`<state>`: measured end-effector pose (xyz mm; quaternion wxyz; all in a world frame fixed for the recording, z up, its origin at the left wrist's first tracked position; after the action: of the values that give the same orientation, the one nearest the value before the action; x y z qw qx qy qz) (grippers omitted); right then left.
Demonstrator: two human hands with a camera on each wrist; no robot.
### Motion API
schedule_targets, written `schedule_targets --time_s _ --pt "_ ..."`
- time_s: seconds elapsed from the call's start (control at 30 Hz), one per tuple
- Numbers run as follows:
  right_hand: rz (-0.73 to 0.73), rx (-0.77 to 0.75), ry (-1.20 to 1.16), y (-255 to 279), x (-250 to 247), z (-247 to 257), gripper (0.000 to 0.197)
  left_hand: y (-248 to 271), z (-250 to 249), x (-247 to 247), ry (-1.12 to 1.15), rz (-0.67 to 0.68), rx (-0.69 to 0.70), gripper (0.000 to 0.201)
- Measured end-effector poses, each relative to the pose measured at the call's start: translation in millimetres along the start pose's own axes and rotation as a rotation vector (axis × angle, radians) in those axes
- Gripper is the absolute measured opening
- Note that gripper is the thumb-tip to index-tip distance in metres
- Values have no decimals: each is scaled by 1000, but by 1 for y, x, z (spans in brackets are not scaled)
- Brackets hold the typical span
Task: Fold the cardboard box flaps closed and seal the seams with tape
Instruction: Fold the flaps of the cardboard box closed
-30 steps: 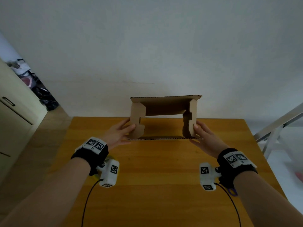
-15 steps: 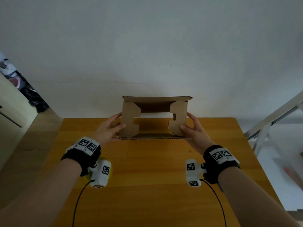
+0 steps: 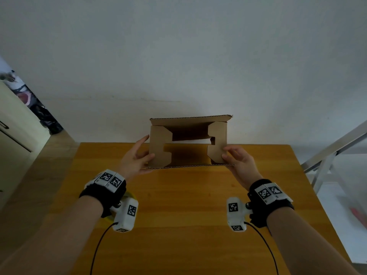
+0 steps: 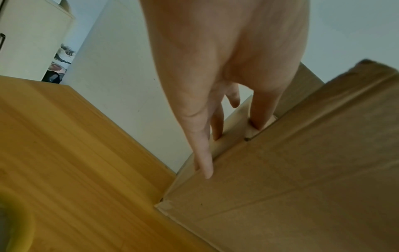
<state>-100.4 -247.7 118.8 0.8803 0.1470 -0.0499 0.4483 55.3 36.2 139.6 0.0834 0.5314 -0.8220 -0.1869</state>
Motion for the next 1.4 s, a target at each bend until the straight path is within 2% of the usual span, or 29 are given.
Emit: schedule_targets --time_s 0.07,0.1,0.2,0.33,0.4,0.5,0.7,0.83,0.9,1.0,1.13,1.3,1.4 --pt "3 3 37 -2 1 -3 16 1 0 1 7 7 6 68" --pt "16 26 40 -2 0 -3 15 1 0 1 7 6 4 67" --pt "78 122 -44 0 -2 3 43 1 1 1 1 -4 2 65" --pt "122 177 -58 1 -7 5 55 1 1 2 -6 -21 -3 65" --pt "175 155 20 0 -8 2 64 1 1 3 15 -21 -22 65" --pt "230 116 116 1 -5 4 66 2 1 4 40 -10 -39 65" --pt "142 37 235 1 0 8 43 1 0 6 55 -11 -29 65" --pt "62 -5 269 0 5 12 38 6 -6 7 72 -38 -16 52" --pt "40 -23 302 0 6 14 36 10 -11 9 65 4 -33 55" --pt "10 -44 332 0 7 17 43 14 -16 9 24 57 -33 67" --pt "-26 -39 310 1 12 25 54 15 -22 7 -35 34 2 82" --pt "-65 -42 325 6 18 28 79 19 -30 9 -101 -23 53 73" --pt "-76 -28 378 8 18 26 82 20 -30 10 -163 -55 78 75"
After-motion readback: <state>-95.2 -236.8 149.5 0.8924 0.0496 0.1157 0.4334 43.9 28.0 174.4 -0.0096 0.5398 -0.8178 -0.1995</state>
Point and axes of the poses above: each hand's wrist, its own y-axis away from the middle knuckle, its own x-axis out of the palm, z = x × y, the point moved 1 cm from there along -y, towards the middle knuckle, and after that the axes turned 7 degrees about -z, right-handed, at the moved point
